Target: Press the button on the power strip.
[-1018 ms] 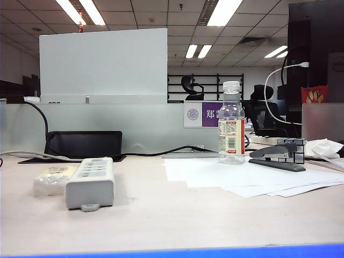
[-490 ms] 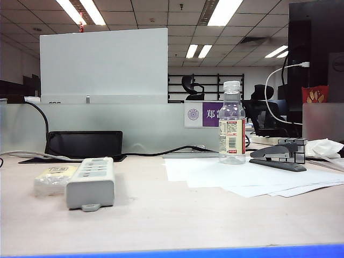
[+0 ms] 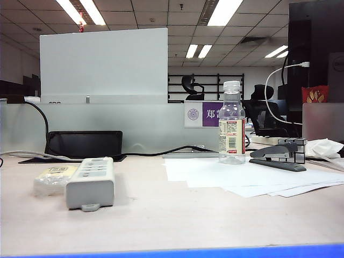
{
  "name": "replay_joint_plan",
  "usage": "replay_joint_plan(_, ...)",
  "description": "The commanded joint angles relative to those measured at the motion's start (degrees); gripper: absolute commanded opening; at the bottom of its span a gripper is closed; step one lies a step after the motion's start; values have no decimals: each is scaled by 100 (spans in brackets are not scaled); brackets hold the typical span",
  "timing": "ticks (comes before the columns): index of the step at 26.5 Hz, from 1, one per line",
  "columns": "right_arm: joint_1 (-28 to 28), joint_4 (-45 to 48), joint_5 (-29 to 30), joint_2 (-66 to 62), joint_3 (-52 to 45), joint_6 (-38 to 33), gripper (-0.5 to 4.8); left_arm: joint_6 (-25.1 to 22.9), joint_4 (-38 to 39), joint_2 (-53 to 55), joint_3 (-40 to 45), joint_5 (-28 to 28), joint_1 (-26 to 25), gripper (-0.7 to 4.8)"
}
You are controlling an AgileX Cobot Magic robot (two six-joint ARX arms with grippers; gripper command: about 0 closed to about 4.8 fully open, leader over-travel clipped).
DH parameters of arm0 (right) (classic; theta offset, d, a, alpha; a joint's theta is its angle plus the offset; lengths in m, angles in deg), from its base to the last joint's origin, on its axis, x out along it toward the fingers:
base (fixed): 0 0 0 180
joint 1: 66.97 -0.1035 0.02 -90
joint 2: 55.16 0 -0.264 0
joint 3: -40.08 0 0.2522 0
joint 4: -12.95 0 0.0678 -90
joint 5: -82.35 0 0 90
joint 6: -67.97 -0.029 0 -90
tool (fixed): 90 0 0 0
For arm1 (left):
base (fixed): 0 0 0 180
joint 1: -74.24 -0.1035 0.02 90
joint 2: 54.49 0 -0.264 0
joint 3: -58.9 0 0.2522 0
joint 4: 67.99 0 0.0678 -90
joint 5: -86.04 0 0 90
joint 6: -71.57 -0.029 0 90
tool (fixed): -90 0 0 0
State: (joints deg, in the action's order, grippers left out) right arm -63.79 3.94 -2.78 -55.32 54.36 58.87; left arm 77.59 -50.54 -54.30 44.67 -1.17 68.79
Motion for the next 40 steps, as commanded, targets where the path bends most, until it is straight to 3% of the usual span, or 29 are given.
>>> replay_joint_plan(1,-76,63,-48,9,-44,103,0,-2,-70,-7,-9,-15,-2,-4)
replay_joint_plan(10,-363,72,-46,9,-44,588,0,-2,-70,-7,-9,-15,-2,-4)
replay_joint_plan(40,-358,234,-44,9,-42,481,0,-2,-70,-7,-9,-15,-2,-4)
